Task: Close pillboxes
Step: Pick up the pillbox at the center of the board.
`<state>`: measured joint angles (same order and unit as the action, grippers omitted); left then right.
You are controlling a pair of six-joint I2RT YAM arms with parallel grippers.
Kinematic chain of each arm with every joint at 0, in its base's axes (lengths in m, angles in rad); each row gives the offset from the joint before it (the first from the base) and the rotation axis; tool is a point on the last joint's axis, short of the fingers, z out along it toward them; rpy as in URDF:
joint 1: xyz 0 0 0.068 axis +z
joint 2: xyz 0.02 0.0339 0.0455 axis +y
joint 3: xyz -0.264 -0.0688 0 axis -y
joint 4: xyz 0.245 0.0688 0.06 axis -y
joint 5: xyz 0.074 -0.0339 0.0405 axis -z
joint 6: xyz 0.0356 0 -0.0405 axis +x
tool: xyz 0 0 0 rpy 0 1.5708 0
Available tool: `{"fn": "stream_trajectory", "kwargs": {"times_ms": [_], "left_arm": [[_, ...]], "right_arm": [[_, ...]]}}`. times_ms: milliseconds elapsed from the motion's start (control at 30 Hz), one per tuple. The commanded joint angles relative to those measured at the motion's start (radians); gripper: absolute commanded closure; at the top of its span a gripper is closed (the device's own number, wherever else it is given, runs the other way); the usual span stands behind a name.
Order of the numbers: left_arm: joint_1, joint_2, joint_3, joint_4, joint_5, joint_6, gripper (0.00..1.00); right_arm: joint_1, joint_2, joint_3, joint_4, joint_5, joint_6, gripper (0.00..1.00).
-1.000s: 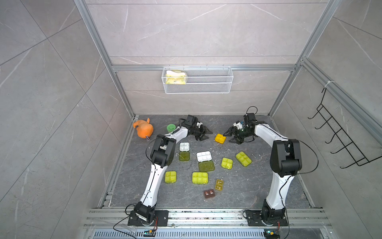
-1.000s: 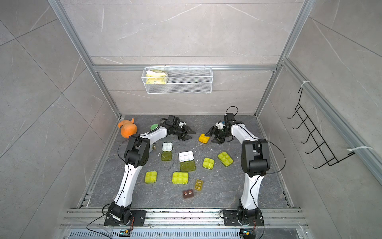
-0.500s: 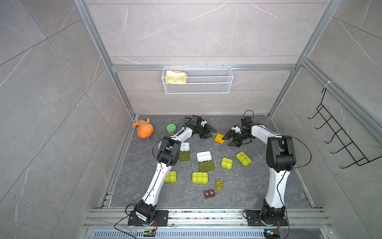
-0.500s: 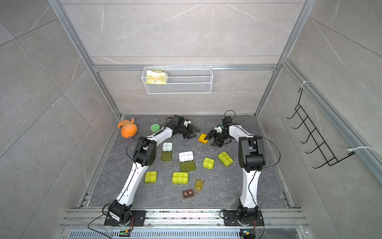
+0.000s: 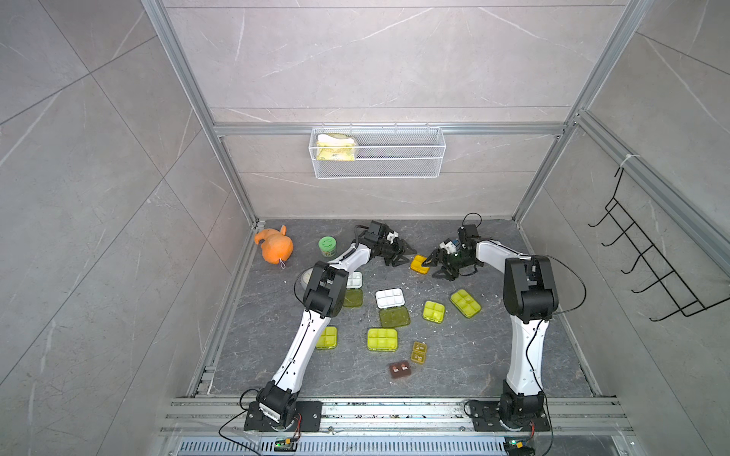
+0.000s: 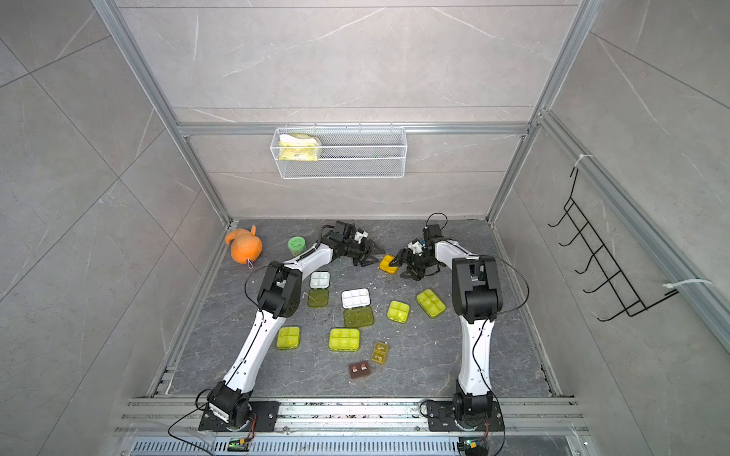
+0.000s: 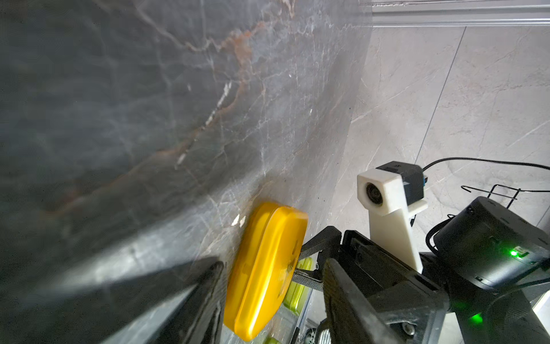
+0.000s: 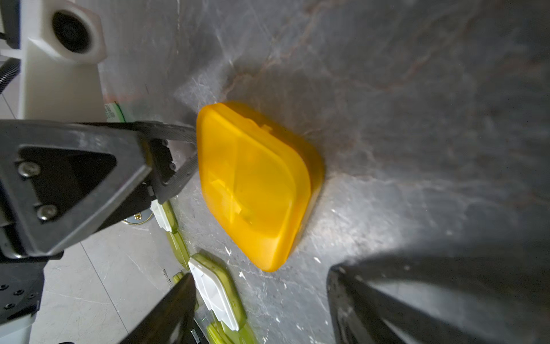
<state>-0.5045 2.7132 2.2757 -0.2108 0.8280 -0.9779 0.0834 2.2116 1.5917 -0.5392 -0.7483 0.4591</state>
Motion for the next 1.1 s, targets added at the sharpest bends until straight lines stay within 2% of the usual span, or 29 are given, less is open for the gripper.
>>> {"fn": "stream_trajectory", "kwargs": {"times_ms": [0,533,833,967,1067], "left_arm": [[-0.025,0.007,-0.015,0.008,0.031,-0.019,0.45],[-0.043,-0.034,-0.138,0.065,0.055,-0.039,0.46],[-0.042,-0.056,-0.183,0.065,0.060,-0.036,0.47],[-0.040,-0.063,-0.191,0.060,0.061,-0.031,0.47],[-0.040,-0.067,-0.196,0.054,0.059,-0.030,0.47]], "right_arm": [[-0.004,0.035,0.003,0.070,-0.030,0.016,0.28],[-0.004,0.025,-0.065,0.254,-0.106,0.080,0.31],[-0.004,0.008,-0.094,0.309,-0.125,0.105,0.44],[-0.004,-0.001,-0.103,0.317,-0.130,0.103,0.57],[-0.004,-0.006,-0.114,0.326,-0.131,0.105,0.59]]}}
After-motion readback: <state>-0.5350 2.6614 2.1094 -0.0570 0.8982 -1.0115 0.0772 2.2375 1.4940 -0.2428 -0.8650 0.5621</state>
